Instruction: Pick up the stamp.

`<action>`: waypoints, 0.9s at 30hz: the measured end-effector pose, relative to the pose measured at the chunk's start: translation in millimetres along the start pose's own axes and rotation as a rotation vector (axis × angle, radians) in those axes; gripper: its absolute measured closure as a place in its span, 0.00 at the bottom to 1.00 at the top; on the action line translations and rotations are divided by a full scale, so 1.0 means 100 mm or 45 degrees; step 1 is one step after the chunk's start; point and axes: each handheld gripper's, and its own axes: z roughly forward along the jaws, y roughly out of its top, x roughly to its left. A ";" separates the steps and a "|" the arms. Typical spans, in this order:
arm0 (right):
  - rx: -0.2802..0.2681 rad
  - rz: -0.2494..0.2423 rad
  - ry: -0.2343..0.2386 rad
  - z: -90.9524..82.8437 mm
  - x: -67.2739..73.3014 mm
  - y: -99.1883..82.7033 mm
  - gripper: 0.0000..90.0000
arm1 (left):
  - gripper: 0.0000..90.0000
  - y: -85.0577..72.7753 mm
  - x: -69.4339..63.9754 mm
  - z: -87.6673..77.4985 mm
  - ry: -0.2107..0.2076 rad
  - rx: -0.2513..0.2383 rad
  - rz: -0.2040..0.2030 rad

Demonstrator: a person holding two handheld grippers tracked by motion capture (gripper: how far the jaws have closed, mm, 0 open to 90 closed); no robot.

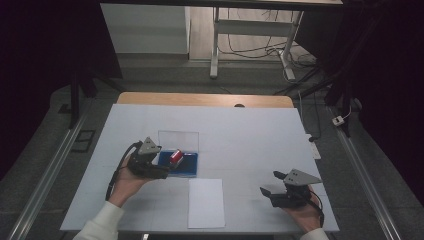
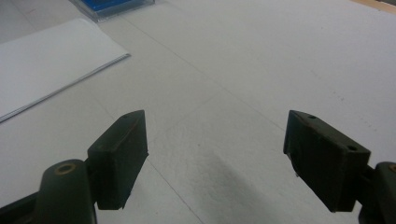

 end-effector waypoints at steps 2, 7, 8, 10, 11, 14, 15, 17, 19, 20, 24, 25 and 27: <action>-0.008 0.000 0.002 0.01 0.01 0.00 0.24 | 0.21 0.02 -0.01 0.04 0.010 0.012 0.011; -0.002 -0.006 0.000 -0.01 0.00 0.00 0.24 | 0.21 0.07 -0.01 0.13 0.012 0.037 0.027; -0.002 -0.006 0.000 -0.01 0.00 0.00 0.24 | 0.21 0.07 0.00 0.15 0.011 0.044 0.030; -0.001 -0.006 0.000 0.00 0.00 0.00 0.24 | 0.21 0.08 0.01 0.19 0.007 0.057 0.032; 0.000 -0.003 0.001 0.00 0.00 0.00 0.24 | 0.21 0.08 0.01 0.21 0.009 0.063 0.034; 0.000 -0.004 0.003 0.00 0.00 0.00 0.24 | 0.21 0.11 0.03 0.26 0.012 0.073 0.031; -0.001 -0.002 0.003 0.00 0.00 0.00 0.24 | 0.22 0.12 0.03 0.28 0.013 0.074 0.032; 0.000 -0.001 0.001 0.00 0.00 -0.01 0.24 | 0.22 0.14 0.03 0.32 0.020 0.077 0.036; 0.001 0.002 0.001 0.00 0.01 -0.01 0.24 | 0.23 0.16 0.04 0.36 0.024 0.092 0.033; 0.001 0.000 0.000 0.00 0.00 -0.01 0.24 | 0.24 0.16 0.04 0.38 0.028 0.099 0.033; 0.006 0.001 -0.003 0.01 0.00 -0.01 0.24 | 0.27 0.16 0.07 0.45 0.038 0.116 0.021; 0.007 0.000 -0.003 0.01 0.00 -0.01 0.24 | 0.28 0.16 0.07 0.47 0.038 0.120 0.018; 0.015 -0.006 -0.012 0.01 0.00 -0.02 0.24 | 0.34 0.15 0.08 0.48 0.039 0.126 0.018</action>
